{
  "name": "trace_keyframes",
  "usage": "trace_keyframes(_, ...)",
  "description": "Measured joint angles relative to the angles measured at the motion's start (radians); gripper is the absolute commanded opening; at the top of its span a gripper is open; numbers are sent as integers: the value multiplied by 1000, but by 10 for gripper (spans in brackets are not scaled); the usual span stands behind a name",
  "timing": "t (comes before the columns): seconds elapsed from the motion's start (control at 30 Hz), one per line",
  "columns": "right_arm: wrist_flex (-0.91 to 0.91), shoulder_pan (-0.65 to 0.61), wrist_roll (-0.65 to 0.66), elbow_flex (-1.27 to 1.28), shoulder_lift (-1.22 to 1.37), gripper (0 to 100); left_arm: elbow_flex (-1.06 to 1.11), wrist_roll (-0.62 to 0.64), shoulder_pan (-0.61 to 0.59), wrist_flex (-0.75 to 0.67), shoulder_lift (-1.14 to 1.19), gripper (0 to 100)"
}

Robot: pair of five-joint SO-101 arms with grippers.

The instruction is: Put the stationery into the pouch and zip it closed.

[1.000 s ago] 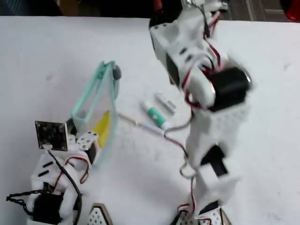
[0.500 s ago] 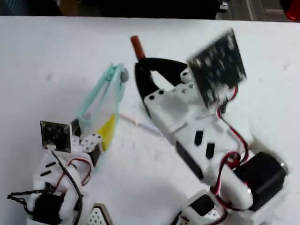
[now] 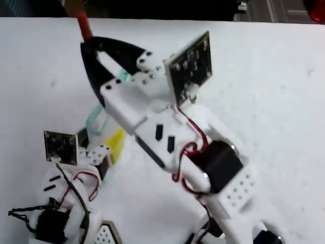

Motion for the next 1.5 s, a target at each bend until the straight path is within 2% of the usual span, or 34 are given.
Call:
trace_keyframes(0.2, -5, -6, -9, 14, 109, 16, 0, 0, 0, 0, 0, 249)
trace_keyframes(0.5, 184, 18, -11, 130, 34, 20, 0, 0, 0, 0, 0, 249)
trace_keyframes(0.57, 227, 12, -11, 147, -17, 64, 0, 0, 0, 0, 0, 249)
trace_keyframes(0.67, 272, 12, -11, 166, -72, 204, 0, 0, 0, 0, 0, 249)
trace_keyframes(0.73, 301, 15, -11, 169, -91, 264, 0, 0, 0, 0, 0, 249)
trace_keyframes(0.97, 348, 23, -11, 167, -118, 241, 0, 0, 2, 0, 0, 246)
trace_keyframes(1.13, 390, 121, -11, 144, -118, 189, 0, 0, 2, 0, 0, 243)
trace_keyframes(1.3, 462, 235, 25, 144, -109, 181, 0, 0, -6, 0, 0, 120)
trace_keyframes(1.4, 537, 252, 104, 144, -49, 181, 0, 0, -52, -14, 8, 45)
trace_keyframes(1.5, 603, 249, 155, 144, 66, 181, 2, 3, -112, -35, 12, 31)
